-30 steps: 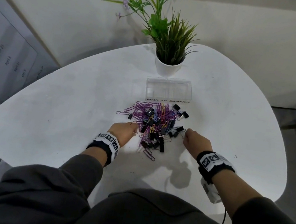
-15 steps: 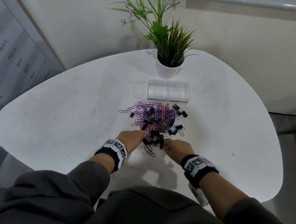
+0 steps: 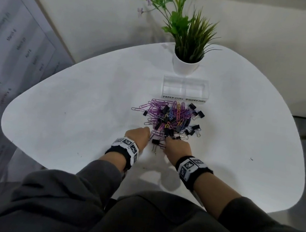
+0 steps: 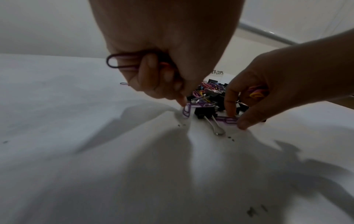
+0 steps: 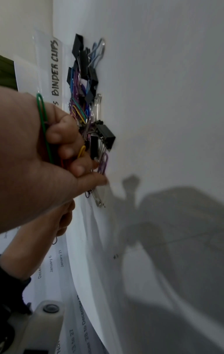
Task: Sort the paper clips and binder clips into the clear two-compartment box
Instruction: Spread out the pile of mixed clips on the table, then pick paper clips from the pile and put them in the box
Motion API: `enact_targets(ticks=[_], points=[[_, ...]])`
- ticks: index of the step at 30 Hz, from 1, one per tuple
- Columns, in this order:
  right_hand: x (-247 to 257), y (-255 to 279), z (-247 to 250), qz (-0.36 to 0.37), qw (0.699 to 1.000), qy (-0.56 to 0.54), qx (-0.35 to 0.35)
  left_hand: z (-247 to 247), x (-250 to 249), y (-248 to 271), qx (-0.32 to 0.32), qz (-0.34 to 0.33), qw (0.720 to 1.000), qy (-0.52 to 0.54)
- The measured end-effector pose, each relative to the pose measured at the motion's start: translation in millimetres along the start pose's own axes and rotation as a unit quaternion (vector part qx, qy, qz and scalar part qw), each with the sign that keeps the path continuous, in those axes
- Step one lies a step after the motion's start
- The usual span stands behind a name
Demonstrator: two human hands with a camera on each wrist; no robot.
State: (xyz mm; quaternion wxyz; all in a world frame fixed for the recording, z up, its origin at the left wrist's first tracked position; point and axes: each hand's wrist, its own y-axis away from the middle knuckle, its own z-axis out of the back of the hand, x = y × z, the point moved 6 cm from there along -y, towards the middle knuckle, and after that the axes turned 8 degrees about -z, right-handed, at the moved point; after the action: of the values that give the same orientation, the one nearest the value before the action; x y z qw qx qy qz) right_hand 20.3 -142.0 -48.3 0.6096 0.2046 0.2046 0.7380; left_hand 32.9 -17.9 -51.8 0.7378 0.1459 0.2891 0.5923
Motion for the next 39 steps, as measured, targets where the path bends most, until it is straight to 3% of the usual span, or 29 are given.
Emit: enact_targets(ticks=[7,15,21,27,31,36,39], points=[[3,0,2,0.032,0.999,0.005,-0.006,2,-5,-18,-0.020,0.027,0.999,0.035],[2,-5,5,0.046,0.997,0.041,0.055,-3,-10,-23,0.021,0.005,1.000,-0.010],[-24,-9,46,0.033,0.997,-0.068,0.012,15,6,-11,0.012,-0.005,1.000,0.001],[-43,-51,122,-0.020,0.977,-0.206,-0.045,47,42,-10,0.008,0.031,0.999,0.031],[-32,-93,162,-0.031,0.978,-0.183,-0.096,68,60,-17,0.007,0.032,0.997,0.075],[-19,-139,157,-0.061,0.987,-0.131,-0.064,90,76,-40,0.002,0.019,0.999,0.032],[-14,-149,147,-0.040,0.991,-0.127,-0.031,106,69,-60,-0.003,-0.005,1.000,0.006]])
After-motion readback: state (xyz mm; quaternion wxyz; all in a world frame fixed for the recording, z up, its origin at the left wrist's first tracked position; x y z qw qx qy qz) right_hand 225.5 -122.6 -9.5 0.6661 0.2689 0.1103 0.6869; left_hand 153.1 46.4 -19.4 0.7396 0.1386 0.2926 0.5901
